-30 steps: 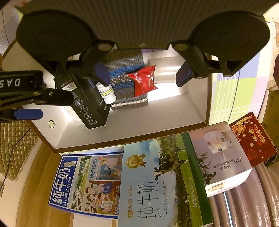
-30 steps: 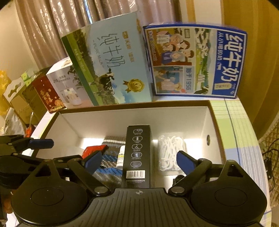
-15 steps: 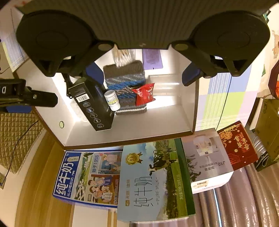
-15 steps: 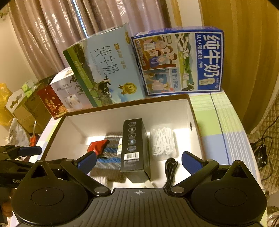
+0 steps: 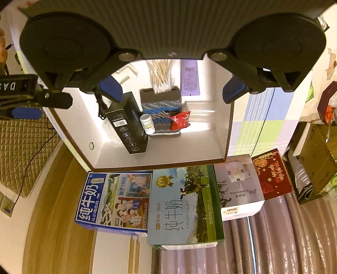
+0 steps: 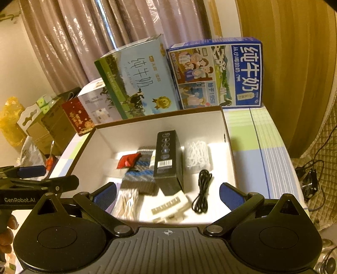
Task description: Organize objects
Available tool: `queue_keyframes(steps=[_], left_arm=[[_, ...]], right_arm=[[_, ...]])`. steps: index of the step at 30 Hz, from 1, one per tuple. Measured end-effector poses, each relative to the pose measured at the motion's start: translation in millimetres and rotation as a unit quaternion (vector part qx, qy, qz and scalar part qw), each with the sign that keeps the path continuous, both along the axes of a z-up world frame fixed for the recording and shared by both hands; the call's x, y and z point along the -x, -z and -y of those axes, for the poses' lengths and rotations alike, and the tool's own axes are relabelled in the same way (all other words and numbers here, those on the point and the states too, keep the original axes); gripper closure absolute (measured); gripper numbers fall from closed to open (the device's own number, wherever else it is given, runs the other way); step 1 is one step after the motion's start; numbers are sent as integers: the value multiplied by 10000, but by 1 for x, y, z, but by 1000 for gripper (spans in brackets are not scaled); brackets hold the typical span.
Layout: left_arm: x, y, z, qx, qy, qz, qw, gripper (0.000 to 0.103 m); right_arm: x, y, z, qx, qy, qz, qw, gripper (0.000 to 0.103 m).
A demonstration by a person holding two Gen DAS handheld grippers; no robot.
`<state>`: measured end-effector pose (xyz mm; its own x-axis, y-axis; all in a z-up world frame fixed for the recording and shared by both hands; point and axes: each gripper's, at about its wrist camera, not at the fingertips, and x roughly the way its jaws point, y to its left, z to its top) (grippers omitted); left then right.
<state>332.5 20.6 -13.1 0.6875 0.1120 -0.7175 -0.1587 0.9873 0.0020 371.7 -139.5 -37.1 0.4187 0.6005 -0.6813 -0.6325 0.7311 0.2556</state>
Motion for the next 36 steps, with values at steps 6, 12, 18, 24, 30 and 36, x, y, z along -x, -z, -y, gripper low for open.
queue_keyframes(steps=[6,12,18,24,30,36], left_arm=[[31,-8,15,45,-243,77,9997,1],[63,-11,34,-84,-448,112,9989,1],[92,-13,50,-53,-595,170,9981,1],[112,-19,56,21,-695,151,9975,1],[130,-22,55,163,-714,116,9972,1],[151,-23,53,250,-531,31,9983,1]], right_arm=[[21,-7,19,66,-181,99,9998,2],[36,-9,39,48,-328,13,9995,2],[51,-14,58,-31,-473,2,9989,2],[66,-17,74,-61,-455,-46,9989,2],[85,-19,83,21,-445,-87,9990,2],[112,-23,89,70,-270,-27,9996,2]])
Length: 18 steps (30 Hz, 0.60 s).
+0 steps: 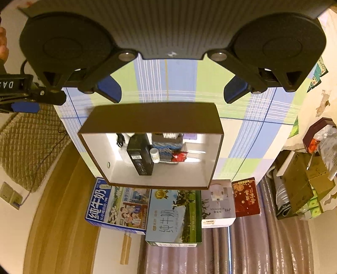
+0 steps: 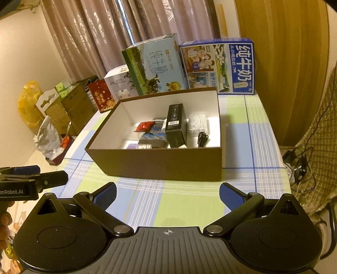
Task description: Organize objects
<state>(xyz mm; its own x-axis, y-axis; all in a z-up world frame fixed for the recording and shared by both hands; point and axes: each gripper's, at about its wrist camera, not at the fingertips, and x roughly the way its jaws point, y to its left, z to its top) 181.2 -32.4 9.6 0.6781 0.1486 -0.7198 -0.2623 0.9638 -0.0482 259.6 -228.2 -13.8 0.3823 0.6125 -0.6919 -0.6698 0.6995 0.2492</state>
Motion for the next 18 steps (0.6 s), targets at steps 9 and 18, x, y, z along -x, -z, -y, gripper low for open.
queue_keyframes(steps=[9,18], left_arm=[[34,0,-7,126,241,-96,9996,1],[63,4,-13,168,448,-127,9988,1]], right_arm=[[45,-3,-2,95,211,-4,9997,2],[78,-2,-2,188,358,3,9992,2]])
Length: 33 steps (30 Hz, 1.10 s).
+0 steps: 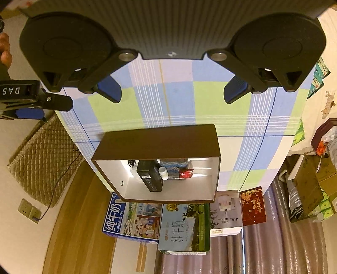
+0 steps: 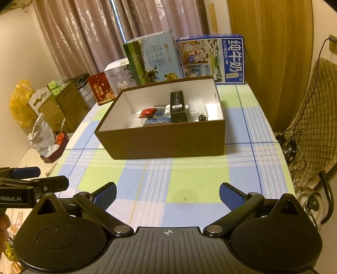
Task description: Organize objects
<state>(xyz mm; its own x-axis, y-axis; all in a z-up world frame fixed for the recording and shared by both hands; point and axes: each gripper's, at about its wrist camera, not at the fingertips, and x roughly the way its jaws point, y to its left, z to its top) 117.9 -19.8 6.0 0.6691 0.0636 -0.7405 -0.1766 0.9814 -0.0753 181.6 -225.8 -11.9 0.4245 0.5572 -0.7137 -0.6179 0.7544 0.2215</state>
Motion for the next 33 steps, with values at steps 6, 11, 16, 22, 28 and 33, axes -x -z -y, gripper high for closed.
queue_keyframes(steps=[6,11,16,22,28,33], left_arm=[[10,1,-5,-12,31,-8,10000,1],[19,0,-8,28,28,16,10000,1],[22,0,-10,43,2,23,10000,1],[24,0,-9,50,-2,25,10000,1],[25,0,-7,39,5,21,10000,1],[25,0,-6,35,-4,29,10000,1]], right_arm=[[14,0,0,62,24,14,10000,2],[21,1,-2,118,11,34,9999,2],[25,1,-5,185,-16,77,9998,2],[26,2,-5,193,-26,69,9998,2],[27,1,-5,192,-30,77,9998,2],[28,1,-5,190,-36,77,9998,2]])
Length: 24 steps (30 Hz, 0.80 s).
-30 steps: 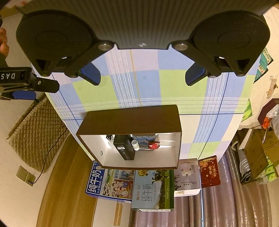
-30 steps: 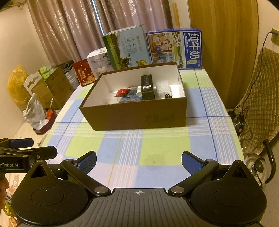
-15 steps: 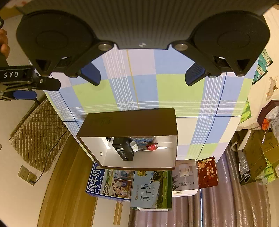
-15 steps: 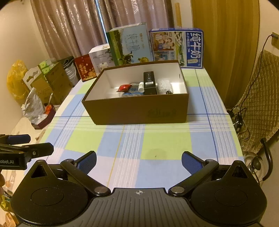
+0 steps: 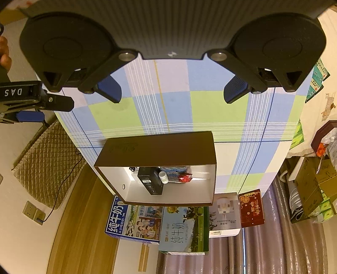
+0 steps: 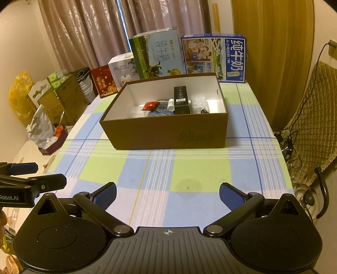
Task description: Organize objects
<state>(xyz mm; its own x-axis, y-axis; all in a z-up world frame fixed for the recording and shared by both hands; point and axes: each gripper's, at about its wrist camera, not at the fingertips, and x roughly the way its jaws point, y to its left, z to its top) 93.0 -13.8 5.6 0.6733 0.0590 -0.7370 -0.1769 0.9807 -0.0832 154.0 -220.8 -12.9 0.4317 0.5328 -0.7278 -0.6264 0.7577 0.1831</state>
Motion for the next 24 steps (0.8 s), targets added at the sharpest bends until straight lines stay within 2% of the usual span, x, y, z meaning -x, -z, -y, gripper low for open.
queue_keyframes(steps=[24], left_arm=[[-2,1,6,-48,-8,8,10000,1]], right_arm=[[0,1,4,19,-10,-20,10000,2]])
